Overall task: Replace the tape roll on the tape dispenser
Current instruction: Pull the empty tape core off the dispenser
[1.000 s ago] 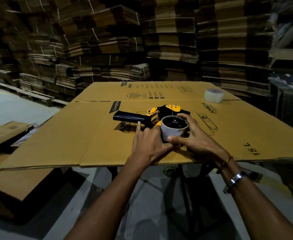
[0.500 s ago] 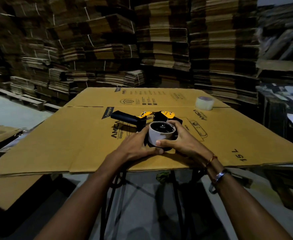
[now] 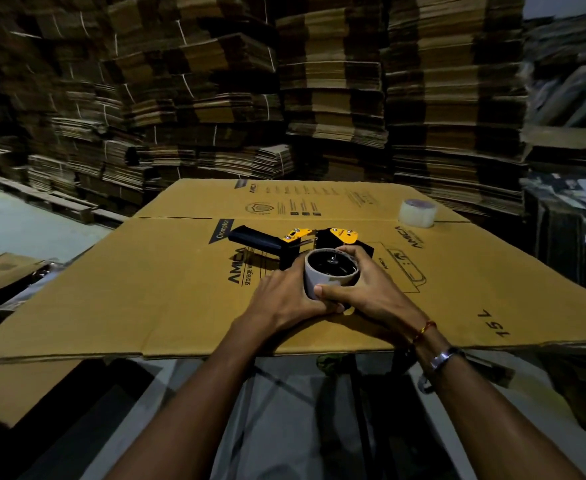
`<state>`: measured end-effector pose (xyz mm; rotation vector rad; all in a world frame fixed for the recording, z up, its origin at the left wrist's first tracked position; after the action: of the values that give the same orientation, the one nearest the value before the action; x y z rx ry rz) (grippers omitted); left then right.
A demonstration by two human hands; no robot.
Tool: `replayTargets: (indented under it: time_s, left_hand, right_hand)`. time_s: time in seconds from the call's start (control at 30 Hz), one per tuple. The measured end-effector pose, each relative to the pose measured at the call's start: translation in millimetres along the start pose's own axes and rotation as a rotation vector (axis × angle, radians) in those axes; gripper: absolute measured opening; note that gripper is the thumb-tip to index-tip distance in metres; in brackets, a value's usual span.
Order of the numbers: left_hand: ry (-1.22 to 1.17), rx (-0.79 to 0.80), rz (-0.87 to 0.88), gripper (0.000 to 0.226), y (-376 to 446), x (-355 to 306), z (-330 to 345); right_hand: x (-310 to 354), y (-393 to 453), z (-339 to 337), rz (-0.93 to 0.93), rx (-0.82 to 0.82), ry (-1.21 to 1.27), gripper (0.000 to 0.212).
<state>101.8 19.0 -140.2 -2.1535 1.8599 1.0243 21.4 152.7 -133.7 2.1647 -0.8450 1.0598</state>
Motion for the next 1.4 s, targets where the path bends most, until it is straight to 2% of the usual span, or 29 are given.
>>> replayTargets:
  time_s: [0.17, 0.23, 0.57, 0.73, 1.0, 1.3, 1.4]
  left_hand:
    - [0.026, 0.003, -0.002, 0.096, -5.5, -3.2, 0.2]
    - [0.03, 0.05, -0.015, 0.094, -5.6, 2.5, 8.3]
    - [0.035, 0.005, -0.033, 0.095, -6.5, -0.6, 2.9]
    - [0.047, -0.012, -0.059, 0.089, -15.7, -9.8, 0.5]
    - [0.0, -0.009, -0.048, 0.102, -11.5, -7.5, -2.0]
    - [-0.072, 0.1, -0.099, 0.093, -9.7, -9.1, 4.5]
    - [-0.144, 0.196, -0.084, 0.09, -9.1, -6.0, 4.9]
  right_hand:
    - [-4.6, -1.8, -1.2, -0.009, -0.035, -0.017, 0.081]
    - [-12.2, -2.0, 4.1, 0.015, -0.041, -0.022, 0.079]
    - [0.8, -3.4, 0.2, -0.03, -0.065, -0.109, 0.072]
    - [7.0, -14.6, -4.0, -0.045, -0.081, -0.093, 0.076]
    - [10.8, -13.6, -5.1, -0.05, -0.066, -0.084, 0.079]
    - [3.8, -10.6, -6.7, -0.027, -0.095, -0.062, 0.077]
    - [3.0, -10.8, -2.7, -0.023, -0.097, -0.036, 0.073]
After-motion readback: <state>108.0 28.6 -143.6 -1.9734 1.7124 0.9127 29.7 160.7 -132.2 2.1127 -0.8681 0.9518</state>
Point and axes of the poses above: each hand's wrist, its own y-axis towards the middle knuckle, its own z-axis out of the palm, x = y × z, the point moved 7 cm from there along y, towards the middle knuckle
